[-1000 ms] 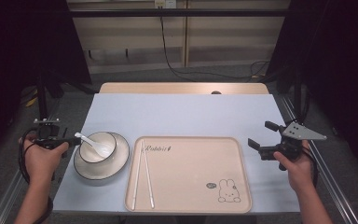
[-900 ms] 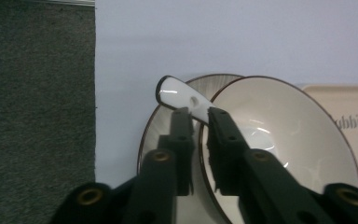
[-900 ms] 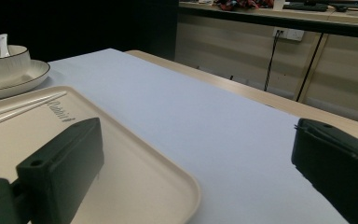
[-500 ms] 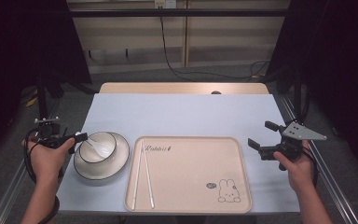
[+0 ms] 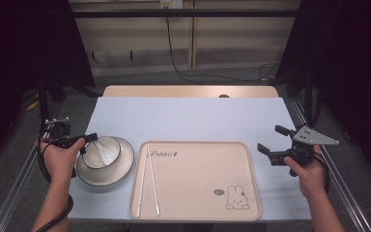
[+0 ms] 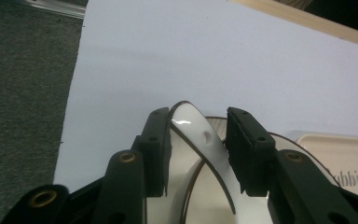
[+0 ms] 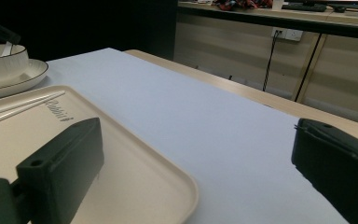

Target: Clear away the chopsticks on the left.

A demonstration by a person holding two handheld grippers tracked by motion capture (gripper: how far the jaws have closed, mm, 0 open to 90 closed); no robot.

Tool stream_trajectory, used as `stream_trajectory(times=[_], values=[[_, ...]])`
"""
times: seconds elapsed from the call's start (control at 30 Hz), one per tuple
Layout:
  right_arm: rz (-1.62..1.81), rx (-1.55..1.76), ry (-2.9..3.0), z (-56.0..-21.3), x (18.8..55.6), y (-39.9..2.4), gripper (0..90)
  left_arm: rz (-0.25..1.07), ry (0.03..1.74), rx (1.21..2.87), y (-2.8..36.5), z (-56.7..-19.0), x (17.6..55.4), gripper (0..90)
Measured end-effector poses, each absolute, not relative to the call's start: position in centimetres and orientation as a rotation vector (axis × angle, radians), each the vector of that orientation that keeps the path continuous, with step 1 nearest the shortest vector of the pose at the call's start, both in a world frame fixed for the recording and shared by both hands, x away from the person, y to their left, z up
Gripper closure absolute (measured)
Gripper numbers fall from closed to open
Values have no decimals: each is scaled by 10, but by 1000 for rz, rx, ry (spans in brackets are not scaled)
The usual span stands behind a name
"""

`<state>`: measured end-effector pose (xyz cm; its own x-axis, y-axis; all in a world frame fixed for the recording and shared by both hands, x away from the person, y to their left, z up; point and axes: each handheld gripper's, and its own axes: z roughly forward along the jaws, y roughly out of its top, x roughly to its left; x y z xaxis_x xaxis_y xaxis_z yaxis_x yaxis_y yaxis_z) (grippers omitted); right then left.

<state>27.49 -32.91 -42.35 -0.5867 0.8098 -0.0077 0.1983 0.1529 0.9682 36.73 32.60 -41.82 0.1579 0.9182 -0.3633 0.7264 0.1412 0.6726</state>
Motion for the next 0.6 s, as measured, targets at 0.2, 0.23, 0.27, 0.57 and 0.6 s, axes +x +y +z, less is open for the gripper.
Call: stream_trajectory(times=[0.2, 0.23, 0.27, 0.57, 0.6], values=[[1457, 955, 1891, -424, 275, -330, 16, 295, 1596, 1620, 324, -411, 367, 761], [1454, 957, 1890, -424, 275, -330, 16, 265, 1579, 1590, 322, -408, 367, 779], [1455, 955, 1889, -424, 275, -330, 16, 256, 1564, 1587, 321, -405, 366, 805], [1458, 959, 1887, -423, 275, -329, 15, 268, 1451, 1579, 308, -383, 361, 859], [1463, 956, 1887, -423, 275, -330, 15, 276, 1437, 1577, 306, -380, 360, 859]])
